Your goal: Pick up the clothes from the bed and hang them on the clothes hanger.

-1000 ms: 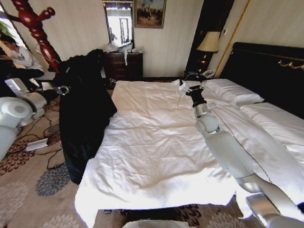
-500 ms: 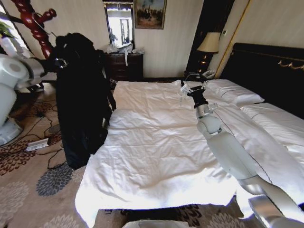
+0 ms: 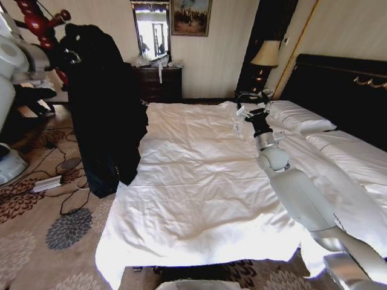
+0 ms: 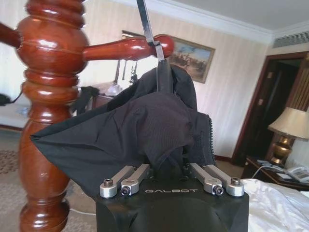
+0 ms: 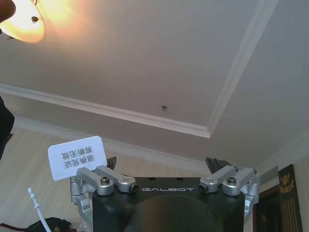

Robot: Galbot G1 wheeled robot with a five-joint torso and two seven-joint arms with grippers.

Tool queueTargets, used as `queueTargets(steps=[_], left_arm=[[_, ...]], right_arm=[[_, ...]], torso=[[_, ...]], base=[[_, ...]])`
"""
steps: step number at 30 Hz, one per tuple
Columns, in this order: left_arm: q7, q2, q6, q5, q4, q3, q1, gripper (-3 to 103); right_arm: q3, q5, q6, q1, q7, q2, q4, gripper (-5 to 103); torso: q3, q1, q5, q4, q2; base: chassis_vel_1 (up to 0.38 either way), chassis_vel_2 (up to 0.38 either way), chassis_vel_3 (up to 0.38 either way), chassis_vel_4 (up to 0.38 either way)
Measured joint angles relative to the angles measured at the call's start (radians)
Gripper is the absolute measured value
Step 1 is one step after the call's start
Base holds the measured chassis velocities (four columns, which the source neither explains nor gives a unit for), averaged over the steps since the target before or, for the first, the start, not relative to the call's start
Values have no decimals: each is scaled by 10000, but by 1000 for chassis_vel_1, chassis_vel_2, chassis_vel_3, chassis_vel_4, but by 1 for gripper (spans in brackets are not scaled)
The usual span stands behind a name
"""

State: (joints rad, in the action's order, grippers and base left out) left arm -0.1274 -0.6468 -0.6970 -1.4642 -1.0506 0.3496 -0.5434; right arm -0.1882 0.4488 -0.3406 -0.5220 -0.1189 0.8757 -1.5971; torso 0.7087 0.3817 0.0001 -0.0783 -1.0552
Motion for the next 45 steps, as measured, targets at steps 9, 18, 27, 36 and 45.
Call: queueTargets(steps=[9, 18, 27, 36, 45], left_arm=[[-412, -58, -384, 4, 504, 6, 66, 19], [27, -332, -410, 276, 1287, 14, -73, 19], [660, -630, -410, 754, 1863, 147, -200, 19], [720, -886, -402, 834, 2083, 151, -141, 19], [471, -442, -376, 786, 1480, -273, 508, 19]], right_arm=[[-222, 0, -89, -282, 72, -131, -97, 100], [-247, -2, -117, -335, 107, -146, -82, 100], [-308, -29, -169, -434, 152, -136, -6, 100], [-489, -43, -208, -583, 217, -125, 1, 100], [-664, -49, -284, -710, 312, -180, -3, 100]], torso=[[1, 1, -2, 3, 0], [1, 0, -1, 3, 0], [1, 0, -1, 5, 0], [1, 1, 1, 2, 0], [0, 0, 0, 4, 0]], base=[[0, 0, 0, 0], [0, 0, 0, 0], [0, 0, 0, 0], [0, 0, 0, 0], [0, 0, 0, 0]])
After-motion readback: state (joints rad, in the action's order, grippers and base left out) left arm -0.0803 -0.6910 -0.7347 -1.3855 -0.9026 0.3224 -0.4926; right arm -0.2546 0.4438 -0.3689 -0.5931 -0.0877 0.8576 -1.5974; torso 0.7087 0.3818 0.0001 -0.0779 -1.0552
